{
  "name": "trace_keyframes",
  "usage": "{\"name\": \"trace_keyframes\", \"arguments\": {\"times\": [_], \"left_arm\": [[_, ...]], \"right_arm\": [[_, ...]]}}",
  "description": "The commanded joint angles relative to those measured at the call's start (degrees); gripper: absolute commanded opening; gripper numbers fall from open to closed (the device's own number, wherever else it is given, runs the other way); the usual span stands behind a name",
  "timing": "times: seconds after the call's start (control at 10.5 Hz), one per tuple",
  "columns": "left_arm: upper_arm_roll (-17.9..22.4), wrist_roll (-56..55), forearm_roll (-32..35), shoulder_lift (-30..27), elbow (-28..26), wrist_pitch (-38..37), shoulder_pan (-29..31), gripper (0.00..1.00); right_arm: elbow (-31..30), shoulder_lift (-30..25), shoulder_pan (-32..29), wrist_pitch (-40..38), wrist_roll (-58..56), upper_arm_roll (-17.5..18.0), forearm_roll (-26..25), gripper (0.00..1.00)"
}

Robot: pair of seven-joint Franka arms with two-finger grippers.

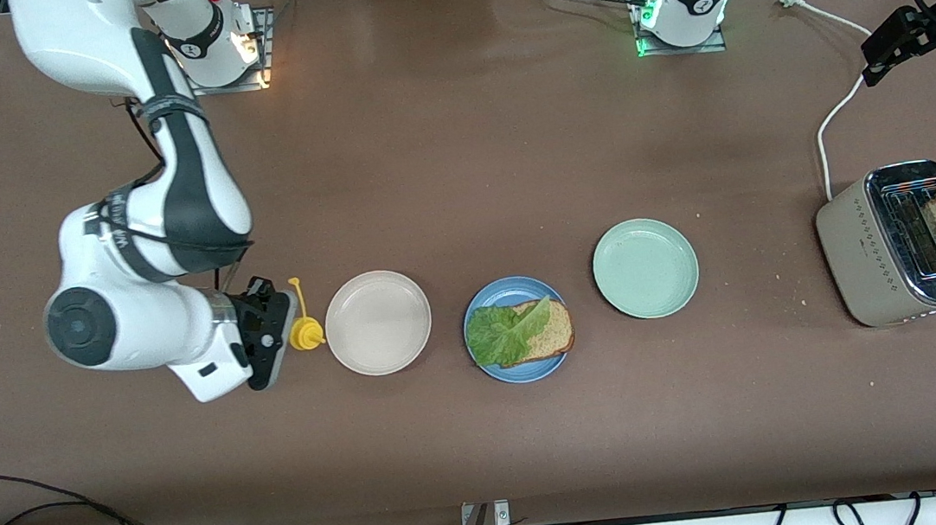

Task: Make sandwich in blue plate with both arms
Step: 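Bring the yellow bottle back upright to its starting spot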

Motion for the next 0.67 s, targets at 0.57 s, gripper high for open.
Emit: {"name": "trace_keyframes", "arguments": {"times": [0.57], "left_arm": [[-0.2, 0.77, 0.69, 0.28, 1.01, -0.37, 0.22, 1.0]], "right_arm": [[-31.18, -14.06, -8.24, 7.97, -34.71, 1.04, 21.98, 0.07]]}}
